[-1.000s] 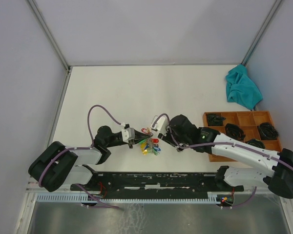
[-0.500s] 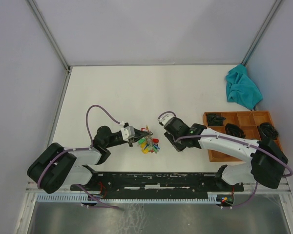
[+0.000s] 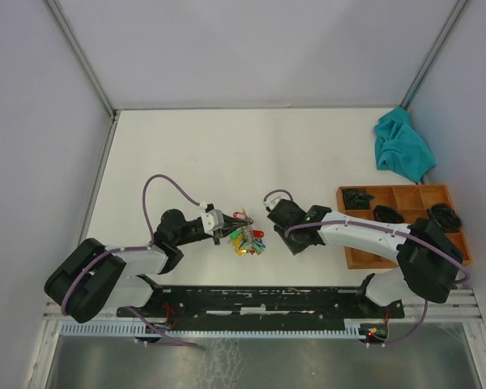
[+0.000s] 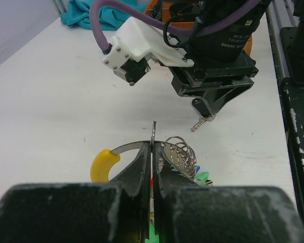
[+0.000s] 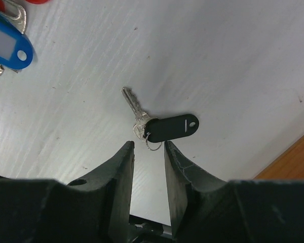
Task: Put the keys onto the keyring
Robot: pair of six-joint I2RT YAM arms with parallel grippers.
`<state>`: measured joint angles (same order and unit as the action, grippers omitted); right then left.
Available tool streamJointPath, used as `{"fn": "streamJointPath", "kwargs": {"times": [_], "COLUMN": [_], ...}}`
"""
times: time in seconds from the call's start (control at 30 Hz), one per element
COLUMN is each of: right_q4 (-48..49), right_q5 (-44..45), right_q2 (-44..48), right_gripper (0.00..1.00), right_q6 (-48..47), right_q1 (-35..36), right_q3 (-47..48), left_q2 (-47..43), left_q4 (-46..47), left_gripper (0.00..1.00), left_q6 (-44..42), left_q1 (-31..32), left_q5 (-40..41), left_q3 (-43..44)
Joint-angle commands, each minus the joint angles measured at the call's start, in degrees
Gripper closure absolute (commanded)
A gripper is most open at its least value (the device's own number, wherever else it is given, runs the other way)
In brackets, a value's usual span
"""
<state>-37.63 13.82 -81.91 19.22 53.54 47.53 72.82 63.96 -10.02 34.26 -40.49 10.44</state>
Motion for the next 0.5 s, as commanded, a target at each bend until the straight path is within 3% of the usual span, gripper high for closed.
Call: {"fn": "streamJointPath", "kwargs": {"times": [0.0,0.47], "right_q4": [-1.2,-2.59], "right_q5": [1.17,1.93], "right_q2": [-1.5,-7.14], "right_gripper": [0.62,0.66], "right_q6": [2.17,1.54], "right_q1": [-0.04,-0.03], "right_q3": [0.78,3.74], "left_q2": [-1.27,-1.77], "left_q4": [2.38,2.04], "left_gripper": [0.97,0.97], "left_q6": [-0.35,-0.3], "left_q1": [0.19,0.19], "left_q5": [0.9,0.68], "left_q3": [0.35,0.37]}}
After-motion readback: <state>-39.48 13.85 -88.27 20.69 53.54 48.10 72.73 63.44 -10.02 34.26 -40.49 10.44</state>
